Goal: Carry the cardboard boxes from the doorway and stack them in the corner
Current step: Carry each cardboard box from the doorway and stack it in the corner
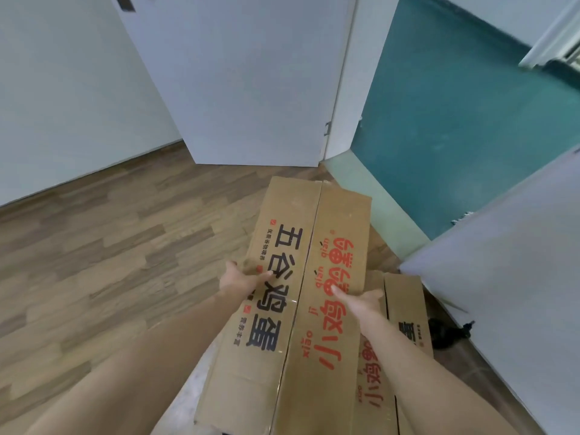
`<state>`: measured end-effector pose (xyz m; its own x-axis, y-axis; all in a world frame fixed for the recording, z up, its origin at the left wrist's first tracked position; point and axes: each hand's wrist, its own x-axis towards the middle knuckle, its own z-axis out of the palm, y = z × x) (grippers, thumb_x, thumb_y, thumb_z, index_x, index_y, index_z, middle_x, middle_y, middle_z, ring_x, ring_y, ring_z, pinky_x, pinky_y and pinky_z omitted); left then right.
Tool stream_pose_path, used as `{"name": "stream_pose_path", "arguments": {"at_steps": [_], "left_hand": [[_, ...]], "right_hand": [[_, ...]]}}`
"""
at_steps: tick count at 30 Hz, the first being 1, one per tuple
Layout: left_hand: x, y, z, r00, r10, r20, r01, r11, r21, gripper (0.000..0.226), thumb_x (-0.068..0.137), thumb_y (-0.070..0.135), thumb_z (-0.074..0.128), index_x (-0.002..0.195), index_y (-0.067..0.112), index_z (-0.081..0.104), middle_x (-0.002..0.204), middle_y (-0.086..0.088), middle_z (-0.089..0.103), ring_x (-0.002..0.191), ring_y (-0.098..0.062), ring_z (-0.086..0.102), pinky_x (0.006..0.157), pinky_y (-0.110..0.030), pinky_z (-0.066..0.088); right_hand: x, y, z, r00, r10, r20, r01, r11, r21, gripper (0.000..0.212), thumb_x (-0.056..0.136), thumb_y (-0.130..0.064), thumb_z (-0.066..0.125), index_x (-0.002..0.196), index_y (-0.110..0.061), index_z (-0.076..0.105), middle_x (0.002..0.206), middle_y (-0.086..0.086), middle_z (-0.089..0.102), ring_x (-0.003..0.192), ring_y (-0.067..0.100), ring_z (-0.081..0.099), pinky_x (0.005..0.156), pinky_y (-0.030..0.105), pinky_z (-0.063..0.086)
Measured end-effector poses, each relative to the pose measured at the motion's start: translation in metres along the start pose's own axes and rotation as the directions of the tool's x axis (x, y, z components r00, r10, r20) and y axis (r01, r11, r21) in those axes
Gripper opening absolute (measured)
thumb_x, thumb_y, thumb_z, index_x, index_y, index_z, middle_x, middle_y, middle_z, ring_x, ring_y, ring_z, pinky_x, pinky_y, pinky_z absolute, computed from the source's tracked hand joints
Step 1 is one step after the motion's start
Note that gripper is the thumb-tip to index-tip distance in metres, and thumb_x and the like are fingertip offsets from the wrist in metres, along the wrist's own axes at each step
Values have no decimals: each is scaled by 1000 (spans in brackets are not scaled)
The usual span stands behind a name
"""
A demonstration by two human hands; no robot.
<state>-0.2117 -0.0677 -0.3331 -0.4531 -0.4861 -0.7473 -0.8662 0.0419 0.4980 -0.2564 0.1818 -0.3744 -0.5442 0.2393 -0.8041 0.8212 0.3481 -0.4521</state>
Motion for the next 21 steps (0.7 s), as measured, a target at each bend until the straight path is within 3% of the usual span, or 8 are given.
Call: {"name": "stream_pose_path", "arguments": {"at_steps": [4, 7, 8, 11, 14, 18, 21], "left_hand": [[44, -8, 16, 999, -18, 50, 15, 999, 50, 101, 65, 38, 93, 144, 14, 34, 140, -12, 56, 125, -31, 58, 99, -48, 52], [69, -17, 23, 997, -30, 68, 25, 997, 76, 96, 58, 38, 96, 134, 16, 41, 132, -9, 60, 121, -30, 60, 98, -48, 53], [75, -19, 24, 997, -34, 67, 30, 997, 68, 95, 55, 37, 97, 131, 16, 44, 129, -9, 62, 118, -29, 62, 97, -48, 54], [89, -21, 25, 996, -47, 81, 43, 998, 48, 93, 51, 34, 99, 128, 14, 51, 121, -8, 67, 109, -27, 65, 89, -44, 55], [94, -21, 26, 993, -70, 95, 66, 997, 46, 86, 52, 32, 99, 123, 12, 55, 114, -8, 69, 101, -25, 65, 81, -40, 54], [92, -22, 28, 992, -88, 92, 88, 996, 0, 88, 50, 30, 100, 124, 11, 56, 117, -10, 70, 110, -30, 66, 90, -46, 55], [89, -21, 25, 991, -80, 104, 83, 996, -32, 94, 45, 30, 101, 125, 12, 57, 118, -10, 71, 110, -30, 67, 96, -50, 55]], "right_hand": [[27, -2, 16, 1000, 18, 7, -19, 1000, 24, 124, 61, -42, 96, 152, -1, 22, 145, 20, 52, 135, 38, 52, 112, 53, 41], [61, 15, 26, 1000, -12, -5, 12, 998, 59, 140, 23, -60, 99, 140, -4, 46, 132, 15, 65, 123, 34, 62, 105, 52, 50], [71, 20, 28, 1000, -16, -9, 17, 998, 63, 137, 21, -59, 99, 137, -4, 51, 129, 14, 67, 121, 33, 63, 104, 51, 52], [59, 9, 26, 1000, -11, -26, 12, 998, 54, 106, 45, -40, 102, 134, -2, 57, 127, 14, 69, 120, 34, 64, 103, 51, 52], [58, 6, 24, 1000, 12, -15, -10, 997, 79, 96, 54, -30, 101, 134, -1, 57, 127, 13, 68, 121, 35, 63, 102, 49, 52], [59, 8, 22, 1000, 29, 10, -30, 993, 113, 98, 49, -29, 102, 134, -3, 59, 125, 14, 70, 117, 35, 65, 99, 52, 54], [51, 6, 18, 998, 24, 51, -32, 988, 151, 89, 56, -24, 100, 133, -4, 60, 118, 12, 72, 106, 31, 68, 89, 46, 57]]}}
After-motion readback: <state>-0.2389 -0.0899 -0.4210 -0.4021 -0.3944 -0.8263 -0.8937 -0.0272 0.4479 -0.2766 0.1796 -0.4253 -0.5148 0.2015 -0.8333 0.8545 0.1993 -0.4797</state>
